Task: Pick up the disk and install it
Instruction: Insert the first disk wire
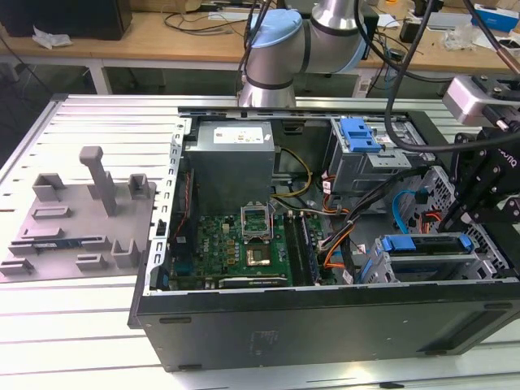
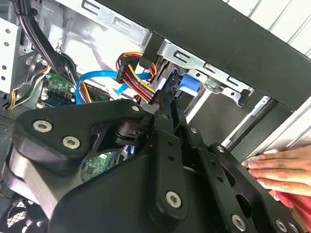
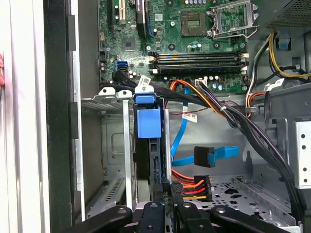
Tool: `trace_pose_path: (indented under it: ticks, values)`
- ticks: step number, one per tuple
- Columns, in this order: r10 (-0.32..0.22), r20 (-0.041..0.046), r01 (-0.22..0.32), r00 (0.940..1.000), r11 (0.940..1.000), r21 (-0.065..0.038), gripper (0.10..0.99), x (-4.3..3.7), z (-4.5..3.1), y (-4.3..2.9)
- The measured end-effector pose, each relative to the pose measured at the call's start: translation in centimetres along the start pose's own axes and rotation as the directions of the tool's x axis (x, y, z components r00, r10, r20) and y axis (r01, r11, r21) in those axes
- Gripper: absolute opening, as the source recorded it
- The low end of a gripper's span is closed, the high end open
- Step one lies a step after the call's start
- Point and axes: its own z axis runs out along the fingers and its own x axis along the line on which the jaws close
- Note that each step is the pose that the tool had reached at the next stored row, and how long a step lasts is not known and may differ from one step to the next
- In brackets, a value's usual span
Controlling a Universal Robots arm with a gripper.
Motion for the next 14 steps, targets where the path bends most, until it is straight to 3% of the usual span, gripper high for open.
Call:
trace_pose_path:
  ticks: [6,14]
  values:
    - [0.001,0.0002,-0.001,1.0,1.0,0.001,0.169,0.18,0.03,-0.01]
    - [0.044,0.0018,-0.044,0.999,0.999,0.002,0.169,0.19,0.07,0.15]
